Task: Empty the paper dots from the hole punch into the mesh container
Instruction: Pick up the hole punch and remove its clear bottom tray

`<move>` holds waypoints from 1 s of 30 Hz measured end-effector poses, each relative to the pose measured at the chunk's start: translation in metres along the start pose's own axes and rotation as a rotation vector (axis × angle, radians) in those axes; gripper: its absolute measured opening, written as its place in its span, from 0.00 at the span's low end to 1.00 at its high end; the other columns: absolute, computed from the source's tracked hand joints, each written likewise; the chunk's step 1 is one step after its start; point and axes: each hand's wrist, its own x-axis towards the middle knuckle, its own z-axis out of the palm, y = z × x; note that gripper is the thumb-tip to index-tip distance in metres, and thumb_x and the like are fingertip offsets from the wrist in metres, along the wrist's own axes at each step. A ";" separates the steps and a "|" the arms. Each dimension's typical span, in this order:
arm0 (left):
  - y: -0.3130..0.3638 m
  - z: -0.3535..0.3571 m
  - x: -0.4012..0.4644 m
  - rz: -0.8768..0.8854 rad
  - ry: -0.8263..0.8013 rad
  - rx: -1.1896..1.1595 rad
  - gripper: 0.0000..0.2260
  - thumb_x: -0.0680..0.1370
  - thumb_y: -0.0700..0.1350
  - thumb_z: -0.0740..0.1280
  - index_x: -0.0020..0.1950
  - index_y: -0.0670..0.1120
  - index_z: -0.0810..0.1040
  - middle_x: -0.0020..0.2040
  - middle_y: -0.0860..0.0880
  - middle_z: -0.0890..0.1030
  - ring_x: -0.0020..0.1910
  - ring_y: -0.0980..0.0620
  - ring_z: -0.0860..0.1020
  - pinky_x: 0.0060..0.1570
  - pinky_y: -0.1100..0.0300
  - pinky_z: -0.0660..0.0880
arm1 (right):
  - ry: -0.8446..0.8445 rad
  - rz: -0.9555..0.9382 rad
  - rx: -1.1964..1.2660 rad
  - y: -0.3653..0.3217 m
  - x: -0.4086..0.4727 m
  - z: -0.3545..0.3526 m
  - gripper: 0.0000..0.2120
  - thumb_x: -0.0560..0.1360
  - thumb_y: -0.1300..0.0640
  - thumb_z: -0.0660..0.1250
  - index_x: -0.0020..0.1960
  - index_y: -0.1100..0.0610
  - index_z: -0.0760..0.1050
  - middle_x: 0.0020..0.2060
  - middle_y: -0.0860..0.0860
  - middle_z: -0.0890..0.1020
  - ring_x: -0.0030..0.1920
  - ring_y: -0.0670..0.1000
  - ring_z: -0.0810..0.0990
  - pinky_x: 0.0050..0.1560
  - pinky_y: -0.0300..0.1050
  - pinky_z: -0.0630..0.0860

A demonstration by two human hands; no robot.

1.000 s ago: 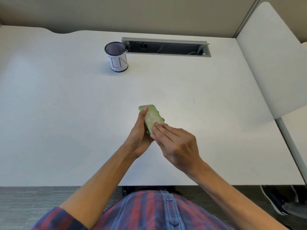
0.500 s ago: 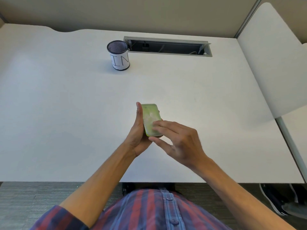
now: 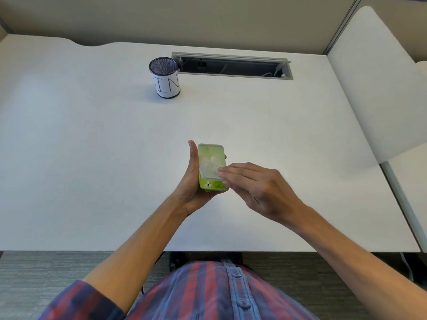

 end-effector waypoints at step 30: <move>-0.002 0.007 0.001 -0.034 0.005 0.014 0.34 0.75 0.74 0.52 0.50 0.45 0.80 0.39 0.45 0.81 0.38 0.45 0.82 0.35 0.56 0.79 | 0.654 0.658 0.616 0.014 0.017 -0.018 0.07 0.79 0.60 0.66 0.49 0.50 0.82 0.40 0.39 0.86 0.42 0.42 0.85 0.43 0.40 0.82</move>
